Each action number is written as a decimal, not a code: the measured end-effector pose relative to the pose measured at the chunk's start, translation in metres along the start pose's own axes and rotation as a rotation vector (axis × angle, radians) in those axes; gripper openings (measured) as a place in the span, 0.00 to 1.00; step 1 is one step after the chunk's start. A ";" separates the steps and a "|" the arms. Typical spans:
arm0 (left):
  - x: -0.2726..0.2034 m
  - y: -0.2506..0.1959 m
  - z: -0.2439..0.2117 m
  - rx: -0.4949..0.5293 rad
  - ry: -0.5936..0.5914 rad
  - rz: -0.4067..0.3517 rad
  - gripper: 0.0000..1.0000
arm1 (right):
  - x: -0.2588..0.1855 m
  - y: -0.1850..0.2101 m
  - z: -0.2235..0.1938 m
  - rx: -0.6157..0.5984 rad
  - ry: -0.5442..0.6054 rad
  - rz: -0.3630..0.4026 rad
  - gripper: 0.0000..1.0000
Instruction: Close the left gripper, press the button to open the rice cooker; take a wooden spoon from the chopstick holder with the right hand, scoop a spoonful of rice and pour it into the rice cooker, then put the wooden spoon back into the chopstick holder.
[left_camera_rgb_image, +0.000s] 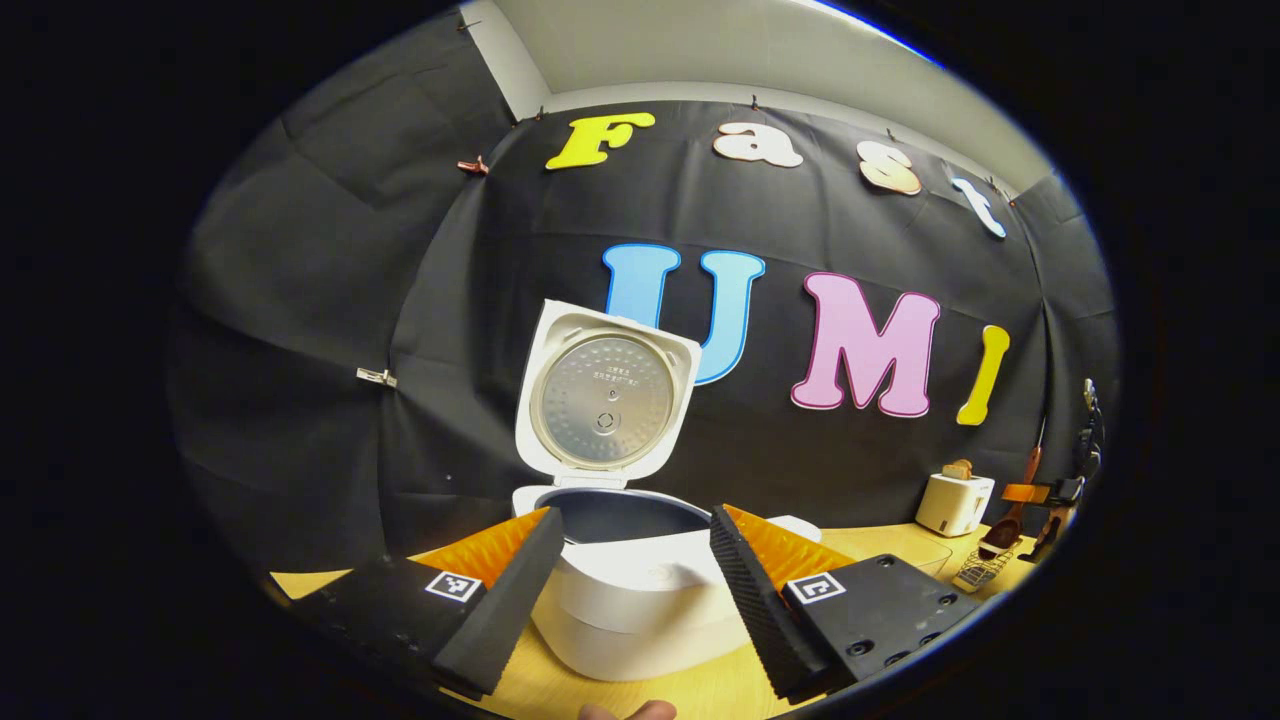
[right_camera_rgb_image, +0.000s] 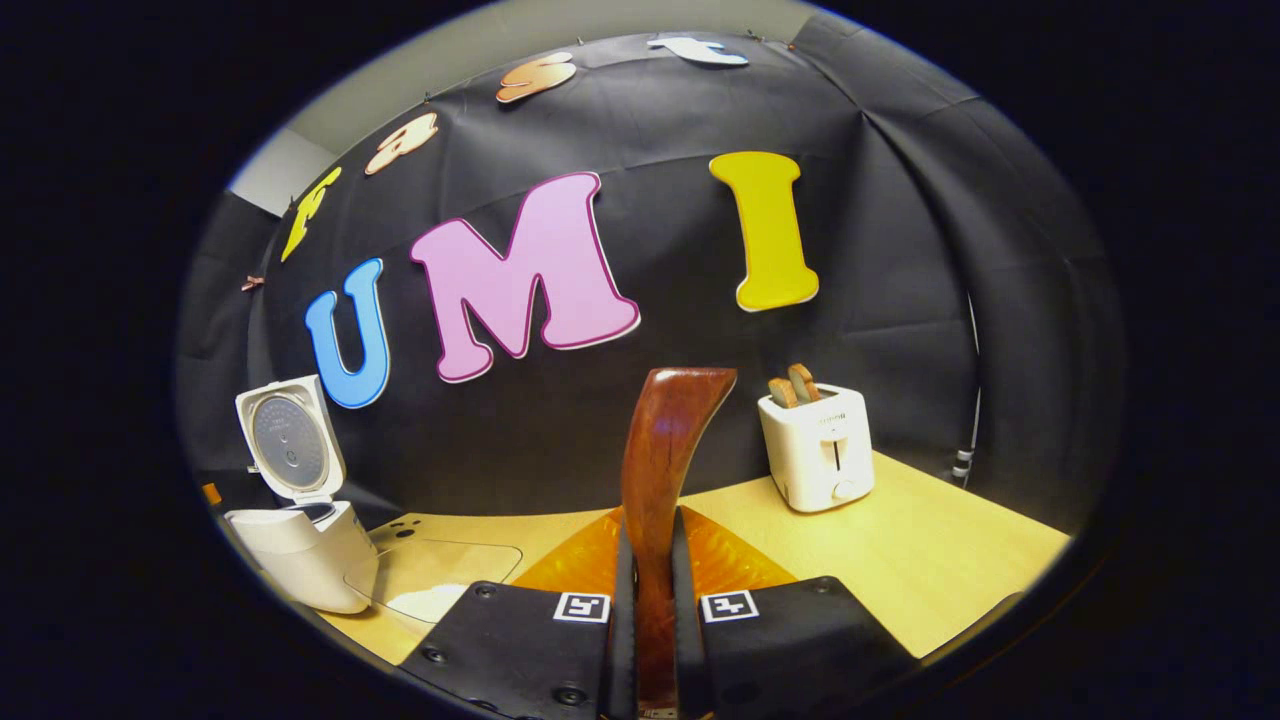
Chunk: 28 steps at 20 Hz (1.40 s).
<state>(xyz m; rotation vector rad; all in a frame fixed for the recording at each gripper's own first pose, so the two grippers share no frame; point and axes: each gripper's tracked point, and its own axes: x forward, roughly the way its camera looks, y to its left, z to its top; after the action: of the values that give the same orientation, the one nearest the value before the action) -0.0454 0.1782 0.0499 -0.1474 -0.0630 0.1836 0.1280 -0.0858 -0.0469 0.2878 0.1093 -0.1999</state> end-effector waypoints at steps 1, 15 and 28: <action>0.001 0.000 0.000 0.000 0.002 0.000 0.95 | -0.001 -0.001 -0.007 0.000 0.015 -0.005 0.18; 0.000 -0.020 0.007 -0.007 -0.027 -0.013 0.95 | -0.026 -0.051 -0.020 -0.002 0.070 -0.121 0.63; 0.117 -0.001 0.165 0.032 -0.166 0.026 0.95 | -0.098 0.004 0.037 -0.096 -0.144 0.086 0.80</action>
<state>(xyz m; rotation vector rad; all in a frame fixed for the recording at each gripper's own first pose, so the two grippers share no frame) 0.0570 0.2221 0.2184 -0.1007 -0.2238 0.2224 0.0365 -0.0755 0.0025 0.1817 -0.0361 -0.1290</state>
